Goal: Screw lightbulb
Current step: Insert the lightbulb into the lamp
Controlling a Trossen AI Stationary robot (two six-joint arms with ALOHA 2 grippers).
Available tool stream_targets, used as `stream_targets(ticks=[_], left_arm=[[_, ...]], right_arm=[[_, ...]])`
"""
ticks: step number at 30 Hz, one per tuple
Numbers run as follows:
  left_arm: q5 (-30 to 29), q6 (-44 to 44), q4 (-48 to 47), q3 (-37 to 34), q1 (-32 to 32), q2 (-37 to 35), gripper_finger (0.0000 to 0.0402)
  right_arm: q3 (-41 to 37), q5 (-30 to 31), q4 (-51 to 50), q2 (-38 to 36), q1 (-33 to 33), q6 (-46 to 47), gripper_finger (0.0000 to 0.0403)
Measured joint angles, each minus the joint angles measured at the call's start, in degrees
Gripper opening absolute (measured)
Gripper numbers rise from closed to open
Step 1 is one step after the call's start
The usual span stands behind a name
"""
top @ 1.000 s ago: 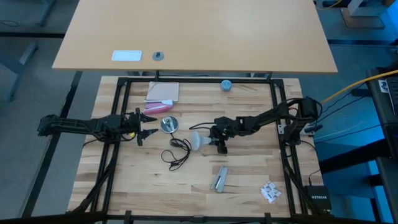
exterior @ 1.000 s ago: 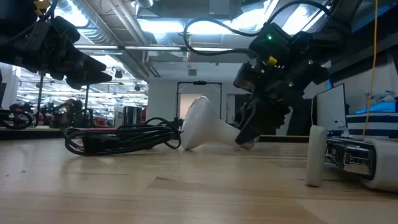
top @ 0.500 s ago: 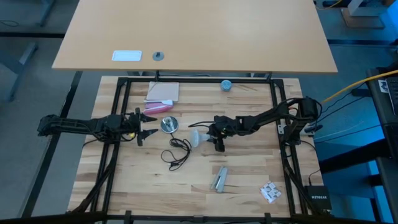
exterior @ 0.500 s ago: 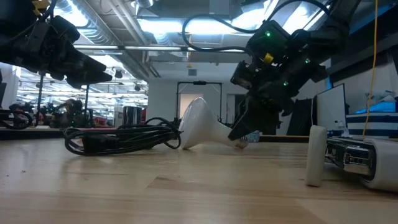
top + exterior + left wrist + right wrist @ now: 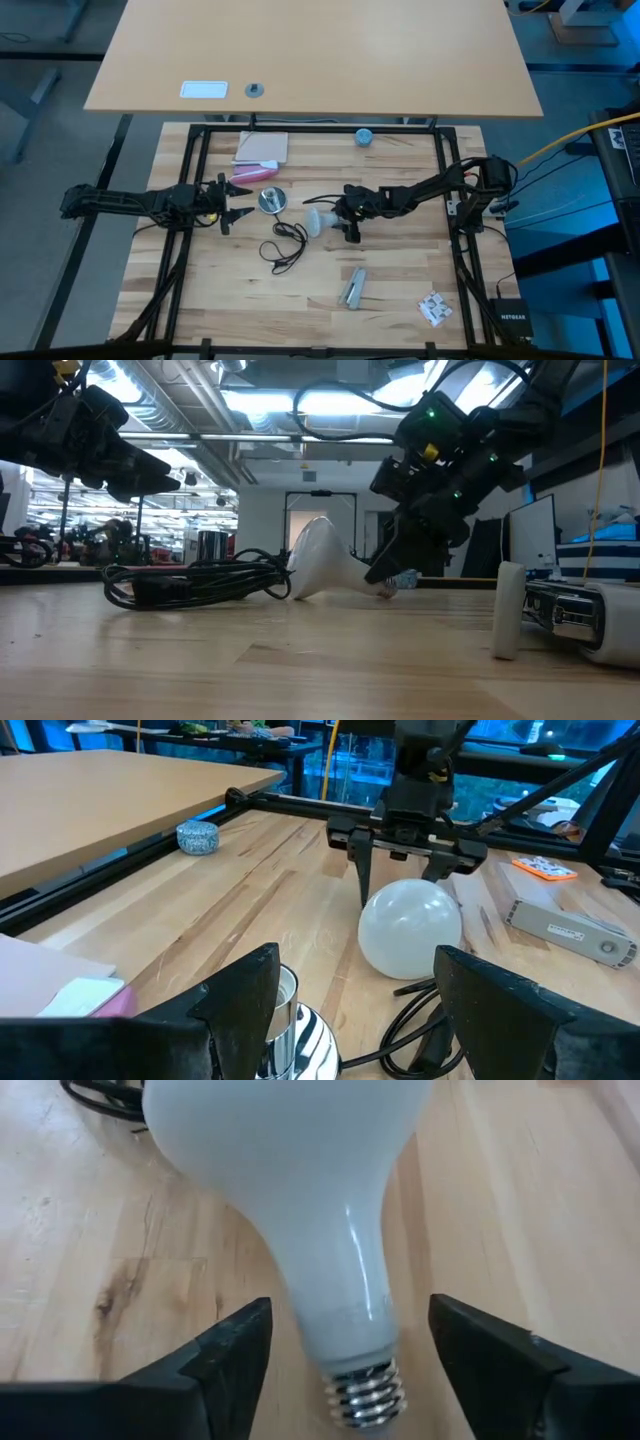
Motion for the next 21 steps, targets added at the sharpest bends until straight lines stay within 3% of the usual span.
stream_targets(ticks=[8,16,21], left_arm=[[0.0,-1.13,0.0,0.0,-0.02,0.0,0.0258],[-0.02,-1.49,0.0,0.0,-0.01,0.0,0.0258],[-0.08,-1.5,0.0,0.0,-0.01,0.0,0.0258]], right_arm=[[0.02,-0.6,4.7,-0.02,0.0,-9.76,0.0281],[0.04,-6.28,6.56,-0.07,0.04,-10.13,0.028],[0.9,-5.55,6.27,-0.07,0.02,-10.13,0.028]])
